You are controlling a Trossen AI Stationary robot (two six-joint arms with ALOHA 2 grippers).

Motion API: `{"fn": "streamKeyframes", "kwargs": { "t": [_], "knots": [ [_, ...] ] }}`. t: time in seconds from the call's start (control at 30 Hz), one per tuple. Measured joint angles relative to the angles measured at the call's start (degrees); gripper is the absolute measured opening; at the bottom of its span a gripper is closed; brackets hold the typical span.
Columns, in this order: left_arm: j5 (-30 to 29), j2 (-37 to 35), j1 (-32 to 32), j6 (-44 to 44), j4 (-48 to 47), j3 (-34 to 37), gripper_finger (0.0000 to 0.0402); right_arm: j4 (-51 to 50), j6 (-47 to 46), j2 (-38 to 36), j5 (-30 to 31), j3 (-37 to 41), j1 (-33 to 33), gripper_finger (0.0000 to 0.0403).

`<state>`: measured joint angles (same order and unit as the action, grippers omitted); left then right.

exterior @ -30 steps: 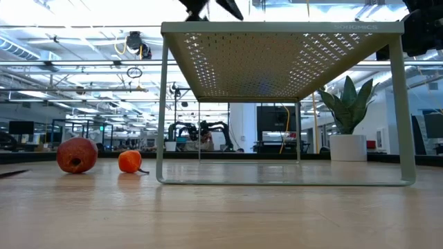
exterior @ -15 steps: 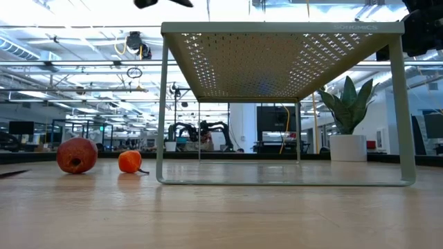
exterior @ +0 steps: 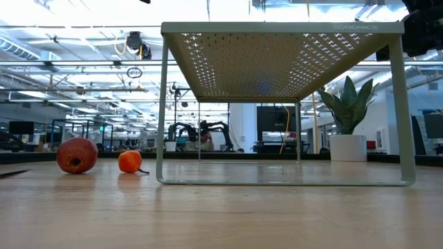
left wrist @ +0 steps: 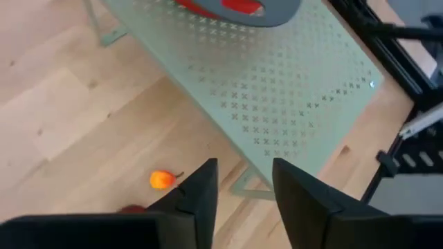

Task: Pick & Place Fruit
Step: Put the pomegranate into the red strainer bowl on the shelf

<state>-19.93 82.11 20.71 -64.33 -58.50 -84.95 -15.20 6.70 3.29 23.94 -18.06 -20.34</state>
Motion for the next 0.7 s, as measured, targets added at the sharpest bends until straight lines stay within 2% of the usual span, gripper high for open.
{"fn": "streamKeyframes", "kwargs": {
  "t": [0.17,0.33,0.6,0.7],
  "knots": [
    [-2.9,0.3,2.3,-10.2,-2.2,0.0,0.0102,-0.1,0.3,0.0,0.0,0.0,0.0,0.0000],
    [-3.1,2.1,3.1,-19.5,-5.9,0.0,0.0072,-0.1,2.2,0.0,0.0,0.0,0.0,0.0000],
    [-2.5,7.5,3.0,-29.9,-9.4,0.0,0.0029,-0.1,6.2,0.0,0.0,0.0,0.0,0.0000],
    [0.2,10.1,3.0,-34.6,-12.6,0.0,0.0012,-0.1,6.2,0.0,0.0,0.0,0.0,0.0000]
  ]
}}
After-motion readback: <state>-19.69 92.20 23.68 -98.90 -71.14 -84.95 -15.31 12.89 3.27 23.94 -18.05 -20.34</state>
